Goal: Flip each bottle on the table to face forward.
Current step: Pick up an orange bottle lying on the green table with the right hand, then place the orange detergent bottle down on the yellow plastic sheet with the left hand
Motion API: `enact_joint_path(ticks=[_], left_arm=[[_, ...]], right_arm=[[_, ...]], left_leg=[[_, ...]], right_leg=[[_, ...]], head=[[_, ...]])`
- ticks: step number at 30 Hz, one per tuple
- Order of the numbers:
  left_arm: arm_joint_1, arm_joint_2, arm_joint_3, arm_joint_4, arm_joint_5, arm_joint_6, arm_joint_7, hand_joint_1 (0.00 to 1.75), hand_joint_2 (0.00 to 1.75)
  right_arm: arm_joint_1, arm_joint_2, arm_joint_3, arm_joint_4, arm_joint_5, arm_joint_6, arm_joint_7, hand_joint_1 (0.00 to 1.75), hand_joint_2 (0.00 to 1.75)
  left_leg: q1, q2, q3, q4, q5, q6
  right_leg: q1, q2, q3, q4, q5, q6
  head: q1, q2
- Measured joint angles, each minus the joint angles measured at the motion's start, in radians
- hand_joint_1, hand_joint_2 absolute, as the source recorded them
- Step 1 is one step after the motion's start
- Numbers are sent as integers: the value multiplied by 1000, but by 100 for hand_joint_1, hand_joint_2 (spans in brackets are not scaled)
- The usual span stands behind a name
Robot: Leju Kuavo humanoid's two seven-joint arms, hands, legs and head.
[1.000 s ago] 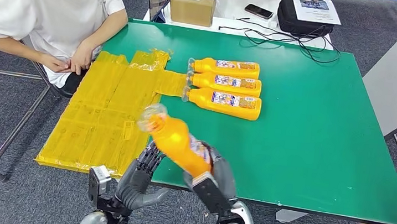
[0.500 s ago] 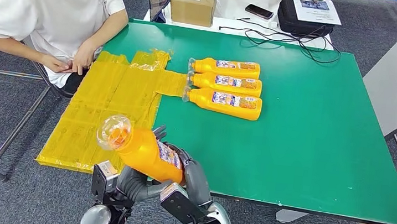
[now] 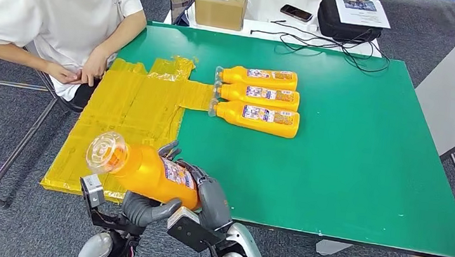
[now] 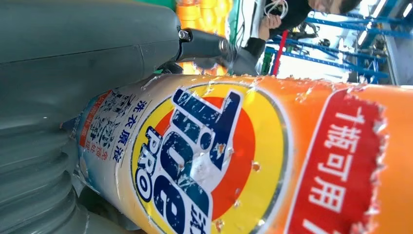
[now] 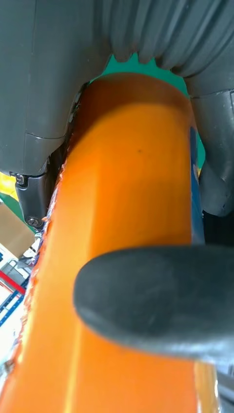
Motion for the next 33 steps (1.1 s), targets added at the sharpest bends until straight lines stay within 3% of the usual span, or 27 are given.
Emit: enact_joint_path(ticks=[2,3,6,14,27,28,31,33], left_arm=[[2,0,6,0,11,-4,5,175,175],[3,0,7,0,16,-4,7,175,175],[2,0,8,0,30,-6,11,175,175],[-7,-9,-2,-2,-18,111,29,175,175],[-21,-15,4,-15,-38,159,35,175,175],[-28,-11,6,-16,-79,194,47,175,175],[-84,47,41,12,-421,382,135,175,175],[-116,90,72,47,-576,423,170,175,175]], right_arm=[[-9,1,7,16,16,-12,8,14,175],[-11,1,11,23,27,-21,12,0,131],[-13,3,22,38,68,-69,19,0,0],[12,4,33,43,173,-271,32,0,0],[23,-3,38,40,187,-310,31,0,0],[26,-5,39,37,194,-330,30,0,0],[48,-16,41,-1,230,-390,30,0,0],[57,-21,41,-19,233,-392,30,0,0]], left_leg=[[0,0,0,0,0,0],[0,0,0,0,0,0],[0,0,0,0,0,0],[0,0,0,0,0,0],[0,0,0,0,0,0],[0,0,0,0,0,0],[0,0,0,0,0,0],[1,0,0,0,0,0]], right_leg=[[0,0,0,0,0,0],[0,0,0,0,0,0],[0,0,0,0,0,0],[0,0,0,0,0,0],[0,0,0,0,0,0],[0,0,0,0,0,0],[1,0,0,0,0,0],[1,1,0,0,0,0]], head=[[0,0],[0,0],[0,0],[0,0],[0,0],[0,0],[0,0],[0,0]])
